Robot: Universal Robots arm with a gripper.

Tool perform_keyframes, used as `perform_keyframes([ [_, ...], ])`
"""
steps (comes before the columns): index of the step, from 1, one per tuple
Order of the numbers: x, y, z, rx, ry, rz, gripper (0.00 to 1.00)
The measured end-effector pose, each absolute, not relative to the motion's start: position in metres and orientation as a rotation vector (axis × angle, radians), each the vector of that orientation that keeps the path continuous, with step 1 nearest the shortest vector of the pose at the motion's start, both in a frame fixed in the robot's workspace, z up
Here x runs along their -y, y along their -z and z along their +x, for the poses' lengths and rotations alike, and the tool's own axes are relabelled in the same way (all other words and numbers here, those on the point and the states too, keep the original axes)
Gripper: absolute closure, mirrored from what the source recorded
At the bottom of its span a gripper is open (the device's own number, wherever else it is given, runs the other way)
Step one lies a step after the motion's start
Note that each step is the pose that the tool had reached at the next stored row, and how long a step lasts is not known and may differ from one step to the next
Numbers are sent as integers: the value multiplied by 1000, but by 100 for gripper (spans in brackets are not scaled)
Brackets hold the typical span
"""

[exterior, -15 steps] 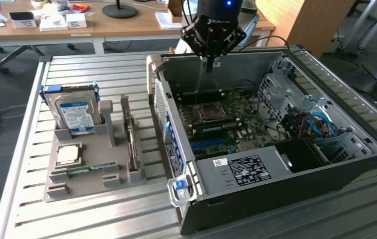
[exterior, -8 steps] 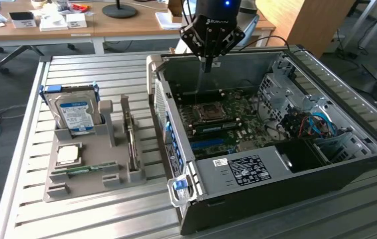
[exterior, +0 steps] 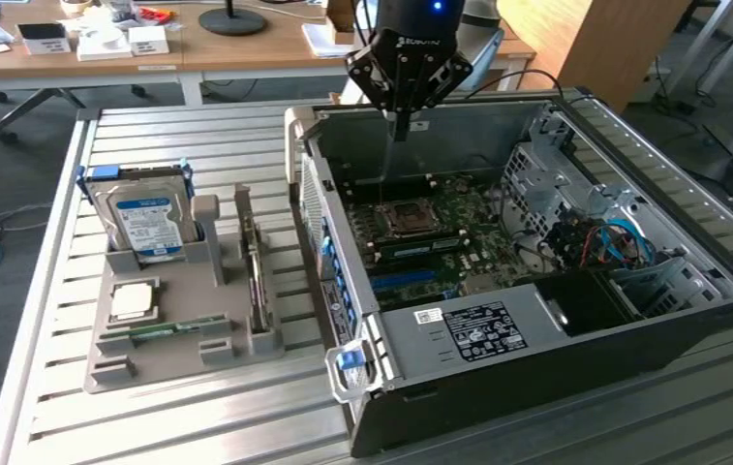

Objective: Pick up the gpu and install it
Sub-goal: 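Reach for the gpu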

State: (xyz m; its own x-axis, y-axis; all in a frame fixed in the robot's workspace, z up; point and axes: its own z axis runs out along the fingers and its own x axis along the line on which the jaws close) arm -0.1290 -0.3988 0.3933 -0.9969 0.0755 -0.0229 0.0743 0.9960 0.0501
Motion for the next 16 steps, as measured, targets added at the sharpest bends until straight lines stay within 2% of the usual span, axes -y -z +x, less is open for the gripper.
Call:
perform_keyframes([
  [16, 399, -393, -134, -3114, -77, 117, 89],
])
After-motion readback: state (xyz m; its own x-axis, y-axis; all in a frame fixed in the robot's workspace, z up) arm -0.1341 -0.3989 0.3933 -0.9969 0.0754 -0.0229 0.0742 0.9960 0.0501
